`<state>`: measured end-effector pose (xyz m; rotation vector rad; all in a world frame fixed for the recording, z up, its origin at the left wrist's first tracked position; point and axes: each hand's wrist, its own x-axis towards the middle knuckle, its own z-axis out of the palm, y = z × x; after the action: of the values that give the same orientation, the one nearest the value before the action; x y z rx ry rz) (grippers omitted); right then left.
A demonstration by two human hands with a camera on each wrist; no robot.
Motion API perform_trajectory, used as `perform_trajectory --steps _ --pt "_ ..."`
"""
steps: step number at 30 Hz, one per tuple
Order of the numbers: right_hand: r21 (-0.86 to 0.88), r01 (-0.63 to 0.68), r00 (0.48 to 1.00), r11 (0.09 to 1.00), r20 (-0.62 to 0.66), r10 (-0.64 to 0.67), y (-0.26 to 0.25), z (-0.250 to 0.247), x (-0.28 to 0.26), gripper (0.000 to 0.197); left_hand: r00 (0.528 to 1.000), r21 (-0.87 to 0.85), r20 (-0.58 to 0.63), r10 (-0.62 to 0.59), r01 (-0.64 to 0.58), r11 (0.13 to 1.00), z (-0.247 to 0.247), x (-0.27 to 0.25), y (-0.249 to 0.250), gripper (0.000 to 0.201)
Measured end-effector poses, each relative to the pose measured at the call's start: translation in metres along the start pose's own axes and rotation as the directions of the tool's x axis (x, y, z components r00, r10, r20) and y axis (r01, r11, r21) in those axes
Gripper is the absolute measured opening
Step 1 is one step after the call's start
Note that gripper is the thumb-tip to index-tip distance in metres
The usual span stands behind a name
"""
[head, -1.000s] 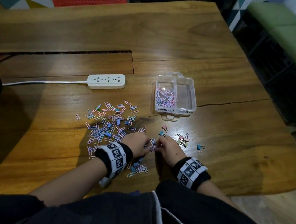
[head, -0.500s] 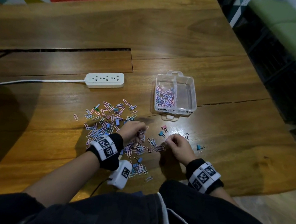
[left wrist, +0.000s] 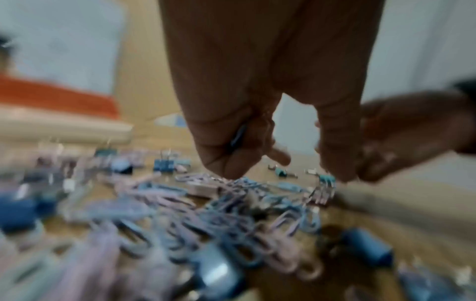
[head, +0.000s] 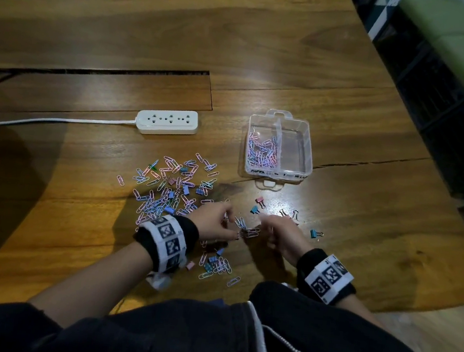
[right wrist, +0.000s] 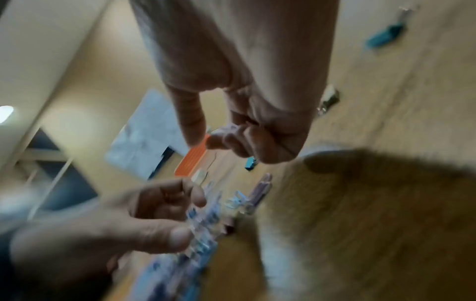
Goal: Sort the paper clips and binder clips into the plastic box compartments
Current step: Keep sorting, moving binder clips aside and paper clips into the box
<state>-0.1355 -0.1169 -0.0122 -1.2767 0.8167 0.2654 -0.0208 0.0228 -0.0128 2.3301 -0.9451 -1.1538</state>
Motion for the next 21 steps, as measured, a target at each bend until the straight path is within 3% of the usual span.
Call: perform_trajectory --steps 1,2,4,6,9,12,13,15,17,19,21 --pt "-0.206 0.067 0.997 0.976 -0.032 -0.075 0.002 0.003 0.001 0.018 0.999 0.177 0.014 0.038 -0.04 0.983 0.003 -0.001 -0.001 0.037" --pt "-0.431 0.123 0.986 0.894 -0.047 -0.158 0.005 0.005 0.002 0.013 0.998 0.288 0.017 0.068 -0.07 0.955 0.005 -0.002 -0.003 0.047" --pt "-0.747 0.166 0.962 0.643 -0.021 -0.273 0.012 0.007 0.006 0.019 0.996 0.364 -0.021 0.087 -0.073 0.929 0.005 -0.001 -0.005 0.054" --pt "-0.841 0.2 0.943 0.503 0.027 -0.331 0.016 0.006 0.008 0.024 0.992 0.384 -0.072 0.105 -0.07 0.921 0.005 0.001 -0.004 0.044" --pt "-0.871 0.221 0.929 0.438 0.052 -0.366 0.016 0.005 0.009 0.018 0.986 0.45 -0.076 0.15 -0.1 0.887 0.006 0.004 -0.001 0.034" --pt "-0.902 0.207 0.947 0.378 0.087 -0.309 0.016 0.005 0.011 0.011 0.985 0.517 -0.059 0.16 -0.107 0.849 0.01 0.006 0.0 0.031" --pt "-0.906 0.208 0.951 0.369 0.099 -0.293 0.016 0.005 0.011 0.006 0.985 0.538 -0.056 0.165 -0.11 0.836 0.011 0.006 -0.001 0.03" --pt "-0.901 0.217 0.953 0.375 0.112 -0.283 0.016 0.005 0.012 0.016 0.985 0.568 -0.05 0.166 -0.109 0.816 0.012 0.006 -0.001 0.032" --pt "-0.871 0.2 0.956 0.449 0.073 -0.284 0.013 0.002 0.01 0.021 0.985 0.53 -0.067 0.157 -0.098 0.843 0.014 0.006 -0.002 0.031" --pt "-0.784 0.183 0.958 0.593 0.006 -0.288 0.011 0.0 0.009 0.013 0.987 0.328 -0.109 0.121 -0.079 0.941 0.012 0.005 -0.003 0.023" --pt "-0.628 0.165 0.964 0.76 -0.061 -0.26 0.009 -0.001 0.009 0.01 0.985 -0.064 -0.164 0.047 -0.058 0.996 0.007 0.006 -0.005 0.022"
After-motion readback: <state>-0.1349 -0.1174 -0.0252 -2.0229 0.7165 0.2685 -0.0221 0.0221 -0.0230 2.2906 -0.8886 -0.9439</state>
